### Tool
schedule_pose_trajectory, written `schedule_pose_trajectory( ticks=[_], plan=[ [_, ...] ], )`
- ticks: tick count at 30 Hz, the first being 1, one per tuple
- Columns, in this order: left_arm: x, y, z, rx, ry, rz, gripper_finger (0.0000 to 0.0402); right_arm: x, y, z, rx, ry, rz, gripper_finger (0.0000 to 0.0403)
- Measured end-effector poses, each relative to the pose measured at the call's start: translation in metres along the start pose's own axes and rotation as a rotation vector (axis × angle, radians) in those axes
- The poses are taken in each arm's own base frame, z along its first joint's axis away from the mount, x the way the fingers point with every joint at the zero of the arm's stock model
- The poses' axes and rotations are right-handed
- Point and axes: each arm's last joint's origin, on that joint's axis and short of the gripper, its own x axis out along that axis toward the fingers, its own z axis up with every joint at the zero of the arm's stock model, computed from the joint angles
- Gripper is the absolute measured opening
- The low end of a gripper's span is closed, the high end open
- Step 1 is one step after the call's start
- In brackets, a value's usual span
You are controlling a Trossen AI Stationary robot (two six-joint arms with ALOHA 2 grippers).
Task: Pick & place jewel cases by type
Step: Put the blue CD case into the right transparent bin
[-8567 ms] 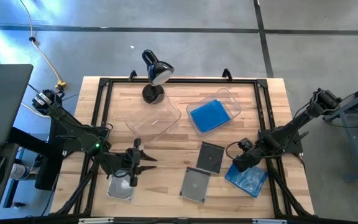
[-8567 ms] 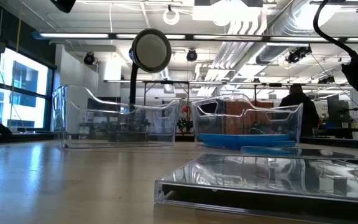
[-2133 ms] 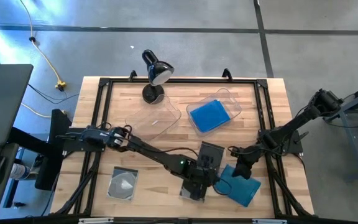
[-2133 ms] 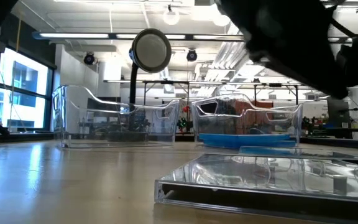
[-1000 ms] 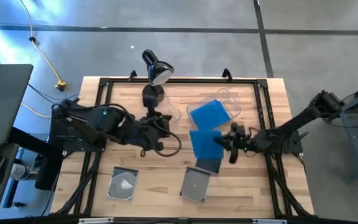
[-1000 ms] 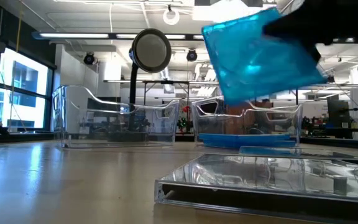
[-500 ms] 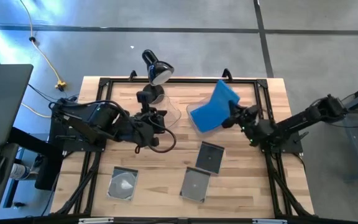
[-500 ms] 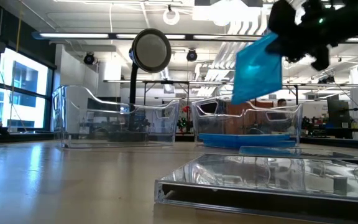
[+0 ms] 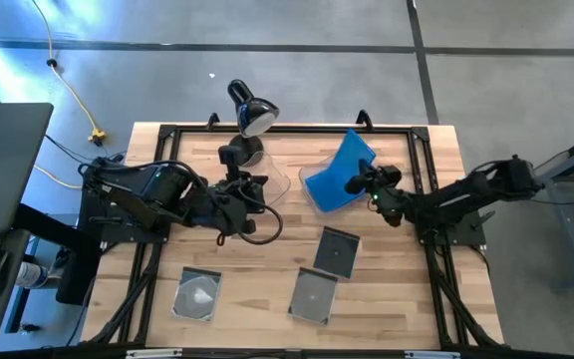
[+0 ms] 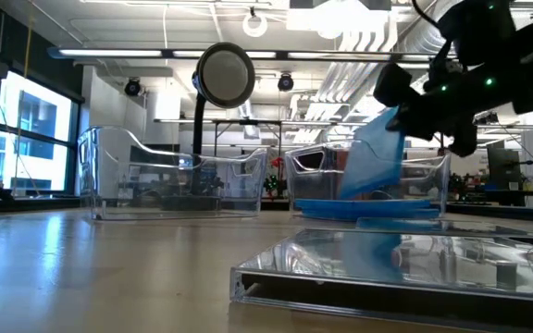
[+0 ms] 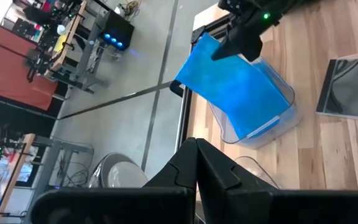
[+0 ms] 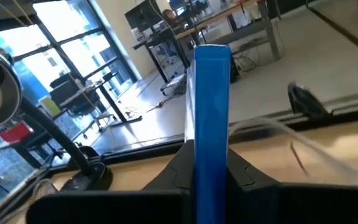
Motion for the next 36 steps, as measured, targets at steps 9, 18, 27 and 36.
schedule_pose_trajectory(
  ticks=[9,18,27,36],
  plan=[
    [0.0,0.0,0.0,0.0,0.0,0.0,0.0,0.008,0.012,-0.016,-0.021,0.056,0.056,0.003],
    [0.0,0.0,0.0,-0.001,-0.001,-0.004,0.0,0.01,0.017,-0.02,-0.132,0.079,0.074,0.0106],
    [0.0,0.0,0.0,0.0,-0.001,-0.008,0.0,0.01,0.019,-0.012,-0.346,-0.009,0.018,0.0141],
    [0.0,-0.001,0.0,0.003,0.002,-0.009,0.0,0.011,0.021,0.001,-0.472,-0.12,-0.123,0.0142]
  ],
)
